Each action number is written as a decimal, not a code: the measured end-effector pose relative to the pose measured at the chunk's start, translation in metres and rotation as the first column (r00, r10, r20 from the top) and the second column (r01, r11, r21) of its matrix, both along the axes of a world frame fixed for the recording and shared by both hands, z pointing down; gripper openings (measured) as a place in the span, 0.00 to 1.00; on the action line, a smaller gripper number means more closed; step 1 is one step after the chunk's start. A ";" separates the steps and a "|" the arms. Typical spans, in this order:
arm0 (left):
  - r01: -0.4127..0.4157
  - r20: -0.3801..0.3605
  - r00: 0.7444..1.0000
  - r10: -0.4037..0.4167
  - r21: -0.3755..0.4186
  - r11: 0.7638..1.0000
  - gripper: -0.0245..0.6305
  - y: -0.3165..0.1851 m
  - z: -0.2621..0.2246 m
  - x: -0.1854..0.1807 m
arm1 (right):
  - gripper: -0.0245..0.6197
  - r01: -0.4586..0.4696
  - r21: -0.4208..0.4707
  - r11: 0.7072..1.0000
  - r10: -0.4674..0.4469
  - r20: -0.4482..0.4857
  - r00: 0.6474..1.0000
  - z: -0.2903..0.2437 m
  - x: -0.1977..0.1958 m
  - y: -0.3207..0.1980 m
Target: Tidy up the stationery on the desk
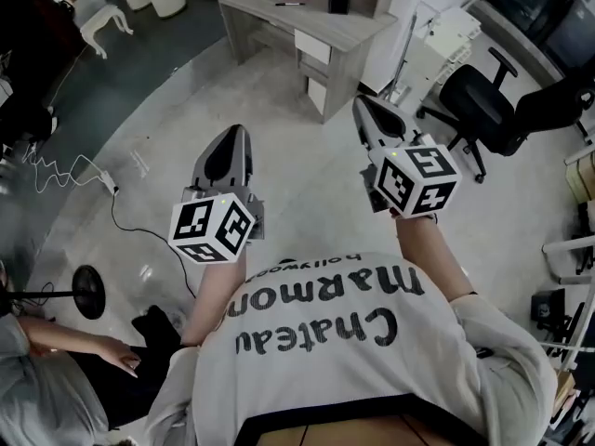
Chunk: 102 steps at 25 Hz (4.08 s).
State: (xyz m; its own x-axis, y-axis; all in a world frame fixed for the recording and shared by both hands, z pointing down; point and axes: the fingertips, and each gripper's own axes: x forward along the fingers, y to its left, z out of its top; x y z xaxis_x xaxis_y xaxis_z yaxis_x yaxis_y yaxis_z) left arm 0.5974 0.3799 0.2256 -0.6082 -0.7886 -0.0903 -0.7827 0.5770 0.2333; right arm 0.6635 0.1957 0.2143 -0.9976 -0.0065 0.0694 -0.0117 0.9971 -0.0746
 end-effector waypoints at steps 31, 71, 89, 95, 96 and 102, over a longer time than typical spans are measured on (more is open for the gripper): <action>-0.135 -0.060 0.989 0.134 -0.019 0.991 0.06 -0.081 0.005 -0.287 | 0.05 -0.097 -0.070 0.993 0.091 -0.080 0.993 0.020 -0.271 -0.067; -0.247 -0.245 0.946 0.212 -0.124 0.961 0.06 -0.210 0.071 -0.509 | 0.05 -0.055 -0.160 0.986 0.018 -0.222 0.975 0.076 -0.507 -0.189; -0.157 -0.167 0.976 0.142 -0.081 0.984 0.06 -0.306 0.043 -0.615 | 0.05 -0.037 -0.279 0.959 -0.006 -0.151 0.989 0.066 -0.611 -0.299; -0.138 -0.226 0.968 0.106 -0.134 0.981 0.06 -0.304 0.064 -0.648 | 0.05 -0.061 -0.364 0.929 -0.009 -0.188 0.982 0.085 -0.635 -0.310; -0.142 -0.229 0.967 0.108 -0.140 0.980 0.06 -0.305 0.065 -0.654 | 0.05 -0.067 -0.370 0.927 -0.009 -0.198 0.980 0.088 -0.641 -0.311; -0.181 -0.261 0.955 0.137 -0.152 0.972 0.06 -0.322 0.080 -0.692 | 0.05 -0.104 -0.383 0.918 0.007 -0.248 0.969 0.108 -0.673 -0.322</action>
State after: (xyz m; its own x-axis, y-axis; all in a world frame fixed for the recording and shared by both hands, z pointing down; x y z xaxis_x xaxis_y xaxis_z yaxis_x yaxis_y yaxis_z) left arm -0.0945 0.0582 0.3059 -0.4596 -0.8670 0.1926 -0.7978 0.4984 0.3394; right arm -0.0096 -0.1267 0.3224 -0.9502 0.0148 0.3112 -0.1322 0.8854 -0.4457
